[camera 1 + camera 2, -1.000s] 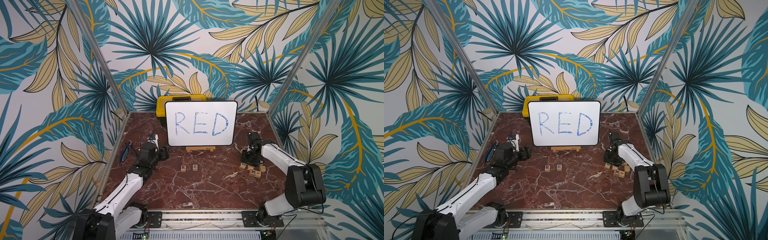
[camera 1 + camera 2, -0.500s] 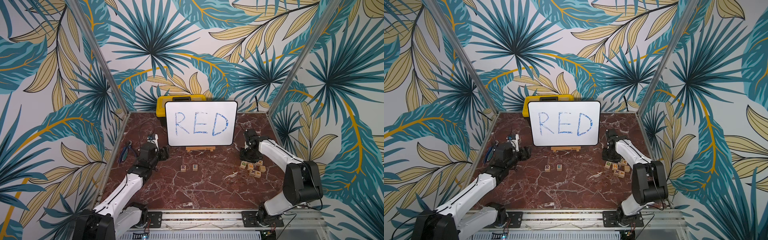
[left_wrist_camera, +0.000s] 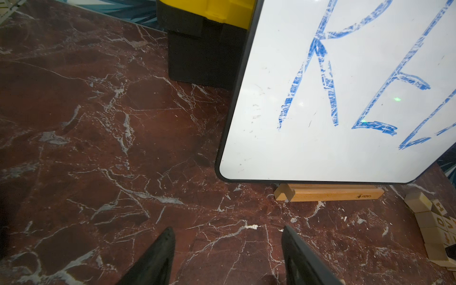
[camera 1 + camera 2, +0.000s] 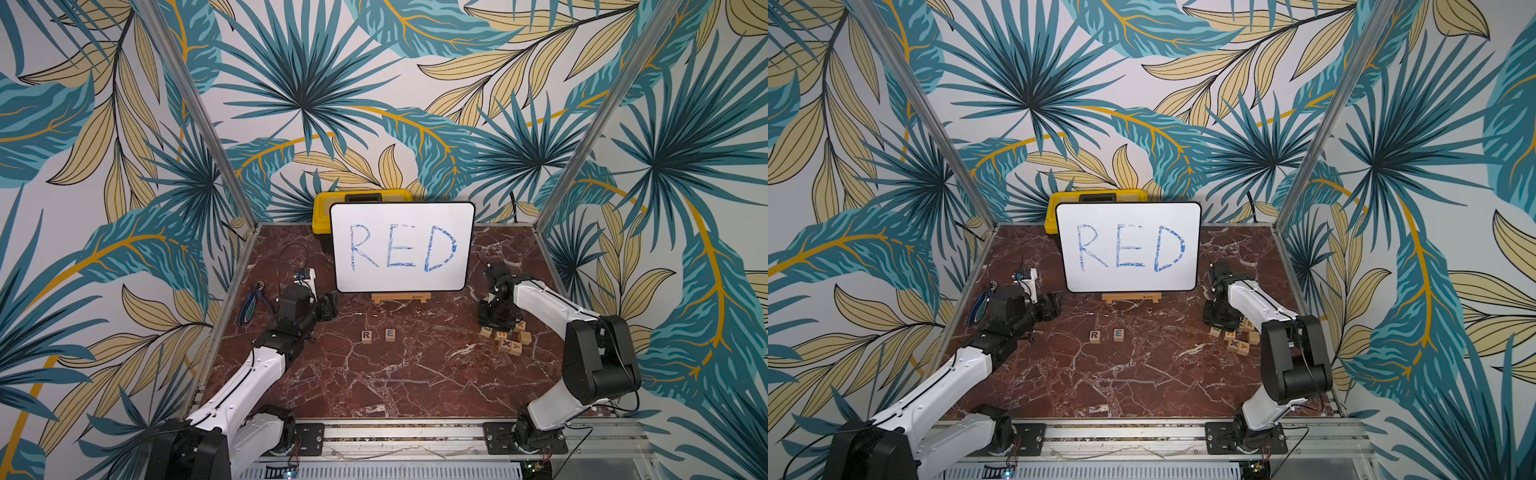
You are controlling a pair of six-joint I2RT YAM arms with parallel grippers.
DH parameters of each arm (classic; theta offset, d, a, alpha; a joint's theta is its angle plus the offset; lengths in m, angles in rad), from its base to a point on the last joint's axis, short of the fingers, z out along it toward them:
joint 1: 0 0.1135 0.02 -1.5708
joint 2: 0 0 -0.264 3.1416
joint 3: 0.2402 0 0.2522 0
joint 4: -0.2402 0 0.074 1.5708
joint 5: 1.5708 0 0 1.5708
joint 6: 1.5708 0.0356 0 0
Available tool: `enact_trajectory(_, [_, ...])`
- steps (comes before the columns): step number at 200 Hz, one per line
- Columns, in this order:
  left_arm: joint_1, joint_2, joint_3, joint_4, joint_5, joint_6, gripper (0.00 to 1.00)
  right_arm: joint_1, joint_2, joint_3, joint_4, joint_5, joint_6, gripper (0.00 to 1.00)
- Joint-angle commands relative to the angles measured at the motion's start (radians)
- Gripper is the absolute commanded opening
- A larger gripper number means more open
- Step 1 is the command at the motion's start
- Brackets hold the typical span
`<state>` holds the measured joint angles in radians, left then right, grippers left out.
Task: Assemble the uppercase word "red" with letter blocks
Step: Pick up the letter block from the center of the board.
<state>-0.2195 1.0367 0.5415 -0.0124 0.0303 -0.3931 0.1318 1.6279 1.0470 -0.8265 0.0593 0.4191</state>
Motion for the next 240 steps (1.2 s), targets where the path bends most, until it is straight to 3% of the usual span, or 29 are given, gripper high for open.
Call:
enact_trajectory(1, [0.009, -0.017, -0.015, 0.014, 0.003, 0.002, 0.69, 0.005, 0.029, -0.019, 0.002, 0.008, 0.024, 0.47])
enact_trajectory(65, [0.011, -0.033, -0.024, 0.012, -0.007, 0.0, 0.69, 0.006, 0.086, 0.021, 0.013, 0.012, 0.012, 0.46])
enact_trajectory(128, [0.011, -0.029, -0.028, 0.014, -0.008, 0.002, 0.69, 0.037, 0.061, -0.002, 0.002, -0.005, -0.001, 0.28])
enact_trajectory(163, [0.011, -0.024, -0.025, 0.015, -0.001, 0.002, 0.69, 0.098, 0.002, 0.016, -0.054, 0.037, -0.01, 0.26])
enact_trajectory(184, [0.011, -0.028, -0.026, 0.014, 0.002, 0.002, 0.69, 0.158, -0.018, 0.037, -0.062, -0.003, -0.027, 0.26])
enact_trajectory(240, [0.011, -0.037, -0.038, 0.014, -0.015, 0.002, 0.69, 0.359, 0.063, 0.145, -0.07, 0.005, 0.0, 0.26])
